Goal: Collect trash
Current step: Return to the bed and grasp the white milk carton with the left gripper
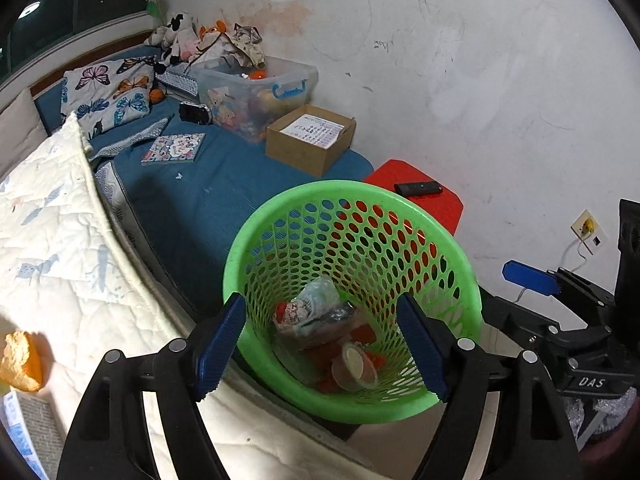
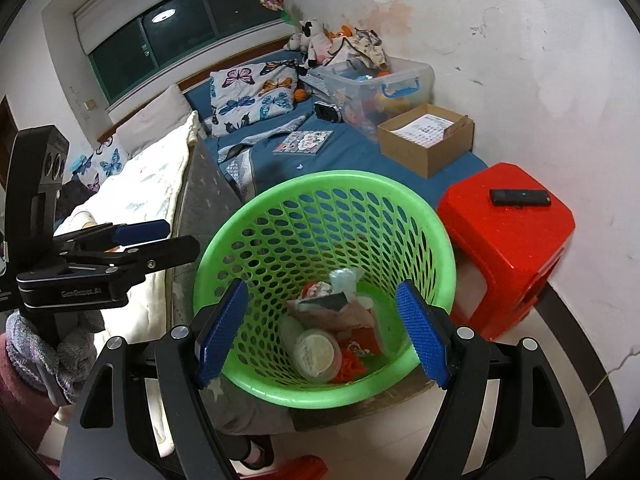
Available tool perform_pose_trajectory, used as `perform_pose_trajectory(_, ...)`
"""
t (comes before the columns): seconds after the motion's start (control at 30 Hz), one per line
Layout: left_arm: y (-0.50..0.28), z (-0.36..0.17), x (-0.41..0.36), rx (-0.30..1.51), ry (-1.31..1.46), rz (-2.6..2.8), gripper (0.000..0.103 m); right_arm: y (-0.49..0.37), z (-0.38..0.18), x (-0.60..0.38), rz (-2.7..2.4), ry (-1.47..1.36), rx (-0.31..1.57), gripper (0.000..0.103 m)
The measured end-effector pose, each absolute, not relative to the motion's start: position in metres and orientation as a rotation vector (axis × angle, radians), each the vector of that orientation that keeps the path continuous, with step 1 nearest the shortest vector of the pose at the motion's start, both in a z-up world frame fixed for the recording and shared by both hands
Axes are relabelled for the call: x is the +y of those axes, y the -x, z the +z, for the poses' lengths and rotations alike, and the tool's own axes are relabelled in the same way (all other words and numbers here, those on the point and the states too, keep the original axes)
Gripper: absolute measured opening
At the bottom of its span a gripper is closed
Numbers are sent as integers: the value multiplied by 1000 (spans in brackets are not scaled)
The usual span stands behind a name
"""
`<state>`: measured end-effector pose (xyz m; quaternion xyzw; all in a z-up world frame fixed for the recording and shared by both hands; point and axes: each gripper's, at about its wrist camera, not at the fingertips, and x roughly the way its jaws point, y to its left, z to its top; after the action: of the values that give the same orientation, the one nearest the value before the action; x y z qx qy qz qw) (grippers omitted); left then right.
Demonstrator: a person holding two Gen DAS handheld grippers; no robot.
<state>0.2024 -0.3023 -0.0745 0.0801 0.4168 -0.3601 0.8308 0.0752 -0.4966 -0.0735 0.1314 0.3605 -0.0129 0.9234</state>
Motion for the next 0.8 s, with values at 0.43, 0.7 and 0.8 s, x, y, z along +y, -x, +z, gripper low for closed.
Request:
perform_pose_trajectory(0.43,-188,-44,-223,794,-129,-584,75,-93,-60,-456,68,-214,723,77)
perform_pose_trajectory(0.7,-187,-40,-143,779,-70,-344,81,-111,-54,-422,151,-173,720,78)
perform_pose_trajectory(0.8,-186,-42,-116,783,-56,-253,83,-118,-52,-409,183,-159,720,78)
